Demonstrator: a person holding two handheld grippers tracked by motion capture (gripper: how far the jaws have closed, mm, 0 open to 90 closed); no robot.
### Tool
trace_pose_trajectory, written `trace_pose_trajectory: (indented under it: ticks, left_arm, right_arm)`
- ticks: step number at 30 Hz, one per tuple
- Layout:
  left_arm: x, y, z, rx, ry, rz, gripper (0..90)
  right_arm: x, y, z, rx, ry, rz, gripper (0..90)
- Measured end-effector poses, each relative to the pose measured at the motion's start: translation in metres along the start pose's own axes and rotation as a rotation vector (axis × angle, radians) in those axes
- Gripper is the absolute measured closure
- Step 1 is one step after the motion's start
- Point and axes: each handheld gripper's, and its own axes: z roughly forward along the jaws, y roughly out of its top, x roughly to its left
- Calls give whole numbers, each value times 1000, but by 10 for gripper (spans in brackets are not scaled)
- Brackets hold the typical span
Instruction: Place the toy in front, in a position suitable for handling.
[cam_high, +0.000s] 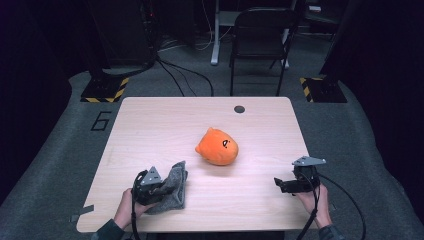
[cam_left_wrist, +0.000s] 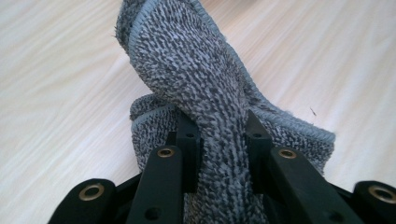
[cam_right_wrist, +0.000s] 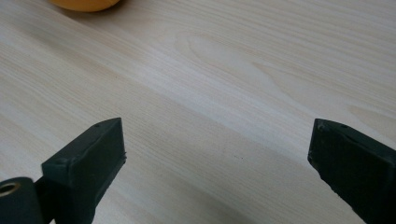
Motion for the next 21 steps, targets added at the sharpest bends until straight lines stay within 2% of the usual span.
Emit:
trace_pose_trajectory:
  ticks: [4, 8, 13, 17, 21]
  left_arm:
    - [-16, 17, 1, -27, -47, 50, 738]
    - [-28, 31, 10, -37, -85, 83, 736]
    - [-44, 48, 32, -25, -145, 130, 734]
    - [-55, 58, 47, -9, -174, 168, 732]
    - [-61, 67, 60, -4, -202, 180, 729]
  right_arm:
    - [0, 0, 1, 3, 0, 2, 34]
    - [0, -1, 2, 6, 1, 1, 35]
    - [1, -1, 3, 12, 2, 2, 35]
    - [1, -1, 4, 19, 6, -8, 36]
    - [3, -2, 6, 19, 6, 3, 36]
